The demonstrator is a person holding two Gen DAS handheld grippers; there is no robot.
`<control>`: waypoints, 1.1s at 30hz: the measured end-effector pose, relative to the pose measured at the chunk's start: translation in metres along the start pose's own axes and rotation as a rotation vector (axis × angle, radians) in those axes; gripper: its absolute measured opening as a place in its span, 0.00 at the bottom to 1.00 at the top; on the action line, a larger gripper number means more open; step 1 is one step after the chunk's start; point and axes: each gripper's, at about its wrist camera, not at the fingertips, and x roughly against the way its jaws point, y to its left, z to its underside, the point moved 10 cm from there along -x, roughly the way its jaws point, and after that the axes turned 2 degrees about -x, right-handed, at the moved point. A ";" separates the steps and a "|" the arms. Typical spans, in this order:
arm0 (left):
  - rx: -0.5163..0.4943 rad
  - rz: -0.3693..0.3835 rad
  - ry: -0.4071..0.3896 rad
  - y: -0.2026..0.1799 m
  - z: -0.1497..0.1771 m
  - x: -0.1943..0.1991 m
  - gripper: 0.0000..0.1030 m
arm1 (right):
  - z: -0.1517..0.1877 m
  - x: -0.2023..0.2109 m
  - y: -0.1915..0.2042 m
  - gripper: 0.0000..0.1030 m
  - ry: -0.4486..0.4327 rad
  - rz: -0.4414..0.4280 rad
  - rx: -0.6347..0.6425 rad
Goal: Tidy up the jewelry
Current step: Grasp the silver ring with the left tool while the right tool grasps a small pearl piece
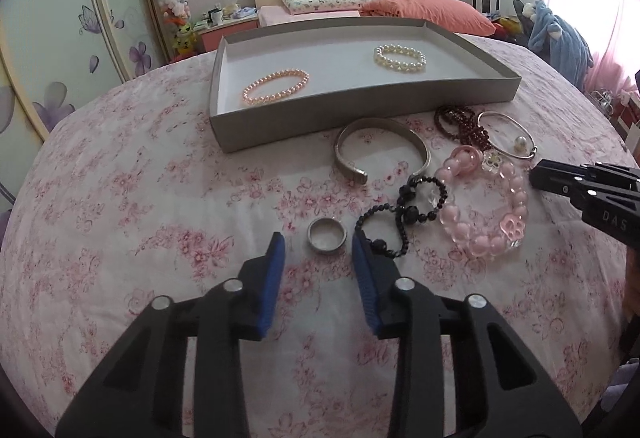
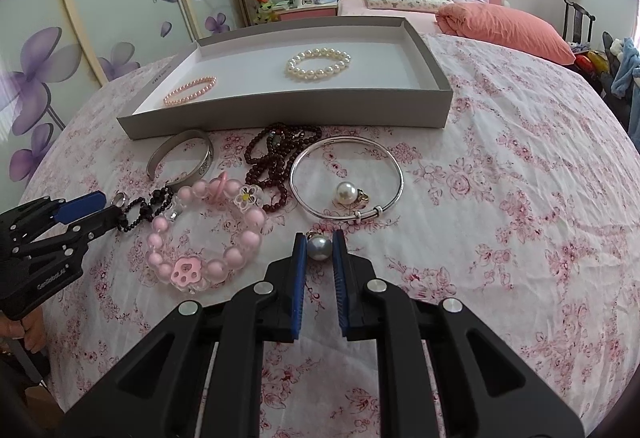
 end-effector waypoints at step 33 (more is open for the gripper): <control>0.036 -0.011 0.001 0.002 -0.001 -0.002 0.21 | -0.003 -0.004 0.003 0.14 -0.010 0.011 0.015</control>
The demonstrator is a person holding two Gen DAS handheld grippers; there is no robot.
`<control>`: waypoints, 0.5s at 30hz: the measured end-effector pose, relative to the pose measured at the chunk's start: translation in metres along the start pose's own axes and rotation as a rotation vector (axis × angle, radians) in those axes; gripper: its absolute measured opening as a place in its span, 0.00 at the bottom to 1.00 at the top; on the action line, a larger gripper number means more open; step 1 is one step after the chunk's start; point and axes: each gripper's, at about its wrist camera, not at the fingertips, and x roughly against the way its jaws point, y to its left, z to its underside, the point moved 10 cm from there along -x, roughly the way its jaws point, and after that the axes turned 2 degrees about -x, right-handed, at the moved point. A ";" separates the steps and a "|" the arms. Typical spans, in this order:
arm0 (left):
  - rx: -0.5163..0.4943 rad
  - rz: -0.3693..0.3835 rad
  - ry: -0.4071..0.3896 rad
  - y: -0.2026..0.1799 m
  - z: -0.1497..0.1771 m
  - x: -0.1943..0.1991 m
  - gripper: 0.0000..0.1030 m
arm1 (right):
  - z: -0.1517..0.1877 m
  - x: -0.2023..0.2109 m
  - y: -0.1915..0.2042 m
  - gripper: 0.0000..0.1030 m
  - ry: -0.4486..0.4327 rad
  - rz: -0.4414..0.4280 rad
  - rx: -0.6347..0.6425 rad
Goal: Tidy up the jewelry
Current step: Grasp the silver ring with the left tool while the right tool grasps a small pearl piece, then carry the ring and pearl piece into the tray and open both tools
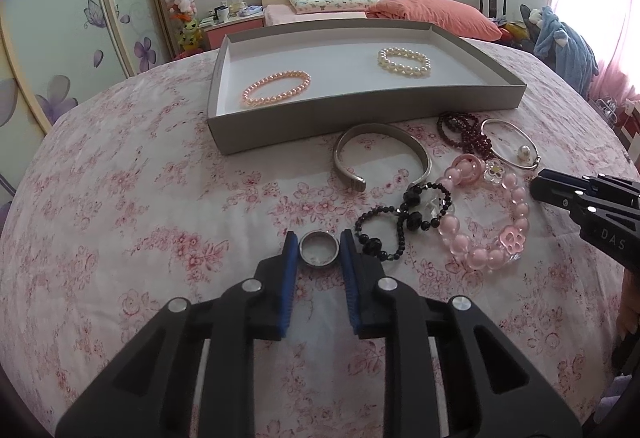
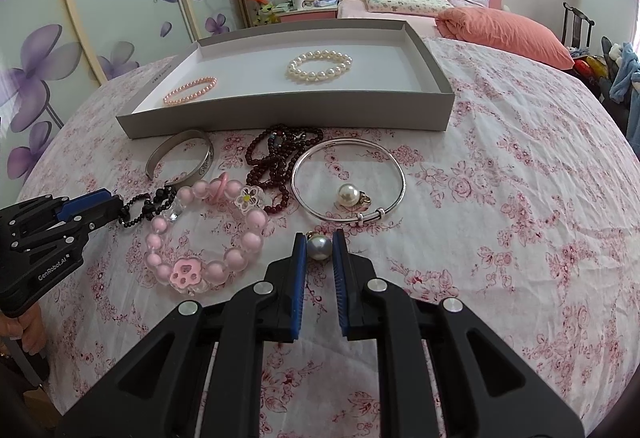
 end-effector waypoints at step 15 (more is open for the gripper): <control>0.061 -0.002 -0.041 0.009 -0.004 0.015 0.21 | -0.004 0.018 0.000 0.14 -0.053 -0.032 -0.030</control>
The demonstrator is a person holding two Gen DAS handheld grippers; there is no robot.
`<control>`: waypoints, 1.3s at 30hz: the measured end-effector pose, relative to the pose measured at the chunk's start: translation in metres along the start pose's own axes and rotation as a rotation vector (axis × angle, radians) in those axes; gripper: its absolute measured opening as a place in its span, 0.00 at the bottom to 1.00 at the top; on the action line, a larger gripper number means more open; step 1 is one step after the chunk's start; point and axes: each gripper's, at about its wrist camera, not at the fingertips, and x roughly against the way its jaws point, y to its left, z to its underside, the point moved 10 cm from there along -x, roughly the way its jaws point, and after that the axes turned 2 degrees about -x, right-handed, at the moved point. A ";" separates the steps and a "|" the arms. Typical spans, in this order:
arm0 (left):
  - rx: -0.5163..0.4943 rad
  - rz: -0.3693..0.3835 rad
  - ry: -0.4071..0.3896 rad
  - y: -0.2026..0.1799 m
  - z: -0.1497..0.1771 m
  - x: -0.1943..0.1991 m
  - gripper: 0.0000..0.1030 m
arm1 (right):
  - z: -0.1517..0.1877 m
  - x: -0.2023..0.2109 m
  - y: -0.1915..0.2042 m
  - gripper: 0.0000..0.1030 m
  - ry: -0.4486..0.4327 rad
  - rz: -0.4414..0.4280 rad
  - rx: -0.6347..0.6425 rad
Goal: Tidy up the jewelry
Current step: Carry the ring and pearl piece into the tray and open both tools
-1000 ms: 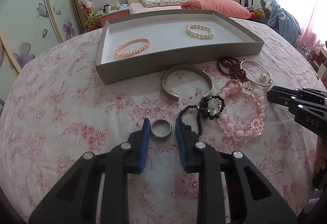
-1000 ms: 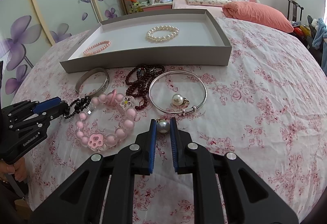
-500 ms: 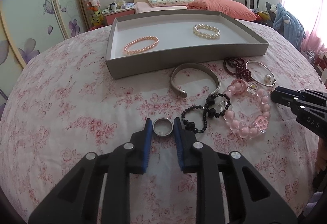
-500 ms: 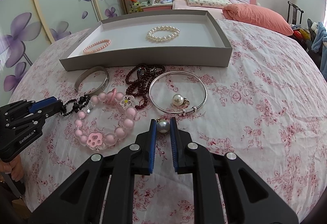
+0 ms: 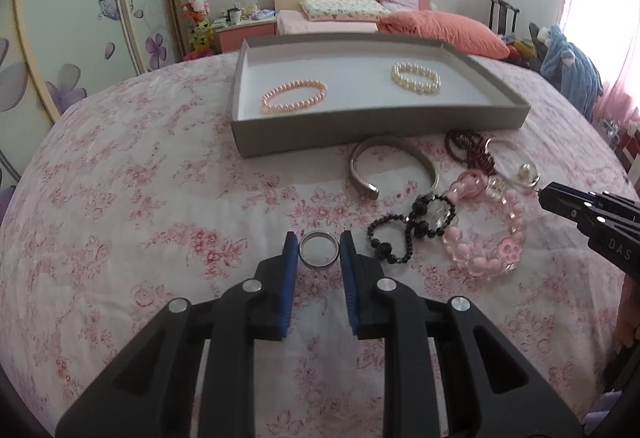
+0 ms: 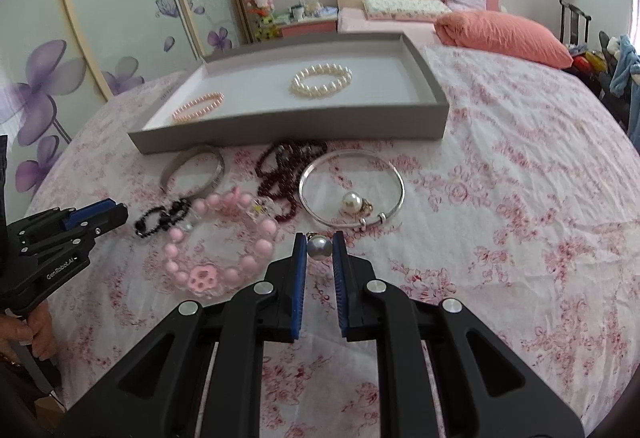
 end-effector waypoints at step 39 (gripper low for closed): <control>0.041 -0.024 -0.471 -0.013 -0.118 0.094 0.21 | -0.127 0.105 0.042 0.14 -0.617 0.019 0.068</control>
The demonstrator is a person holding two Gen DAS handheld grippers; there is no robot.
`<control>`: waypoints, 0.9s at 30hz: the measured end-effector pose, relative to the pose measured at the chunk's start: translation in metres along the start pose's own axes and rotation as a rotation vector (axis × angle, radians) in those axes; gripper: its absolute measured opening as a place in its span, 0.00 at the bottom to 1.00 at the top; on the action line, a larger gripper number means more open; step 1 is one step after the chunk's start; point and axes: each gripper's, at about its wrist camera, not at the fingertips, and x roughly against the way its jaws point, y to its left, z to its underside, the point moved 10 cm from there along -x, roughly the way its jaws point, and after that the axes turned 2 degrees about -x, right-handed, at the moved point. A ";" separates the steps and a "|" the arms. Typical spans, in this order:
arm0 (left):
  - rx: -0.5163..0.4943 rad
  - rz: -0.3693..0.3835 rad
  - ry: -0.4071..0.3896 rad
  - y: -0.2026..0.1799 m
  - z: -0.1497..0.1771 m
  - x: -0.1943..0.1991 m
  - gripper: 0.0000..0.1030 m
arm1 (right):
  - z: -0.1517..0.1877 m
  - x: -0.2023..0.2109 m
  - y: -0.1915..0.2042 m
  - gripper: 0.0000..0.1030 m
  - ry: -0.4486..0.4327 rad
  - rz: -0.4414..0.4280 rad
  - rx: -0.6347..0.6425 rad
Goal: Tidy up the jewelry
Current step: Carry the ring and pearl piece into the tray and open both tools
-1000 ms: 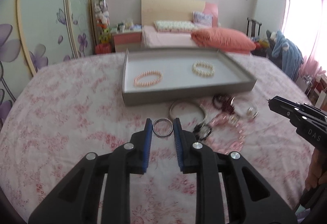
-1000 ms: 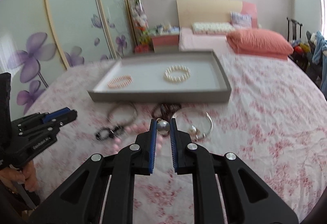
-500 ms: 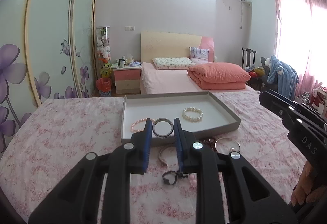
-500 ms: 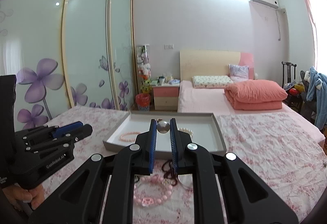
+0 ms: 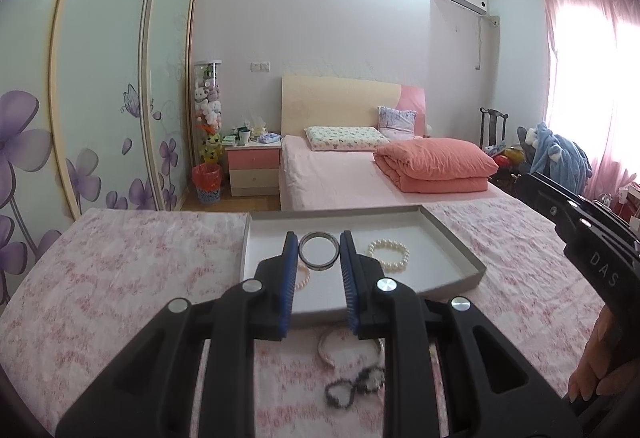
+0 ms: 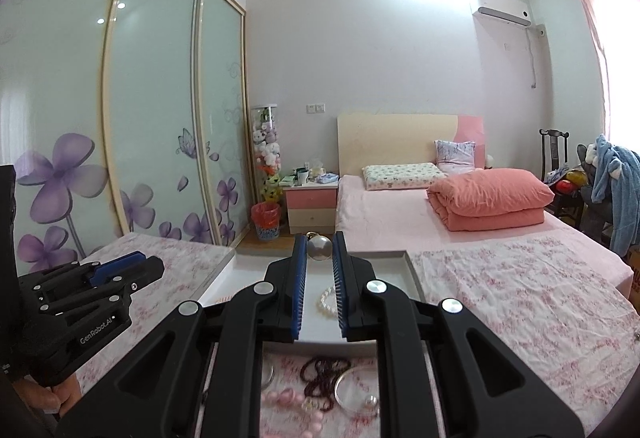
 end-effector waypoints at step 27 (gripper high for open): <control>0.013 0.027 0.164 0.002 0.019 -0.138 0.21 | 0.051 -0.132 -0.017 0.14 0.247 -0.007 -0.088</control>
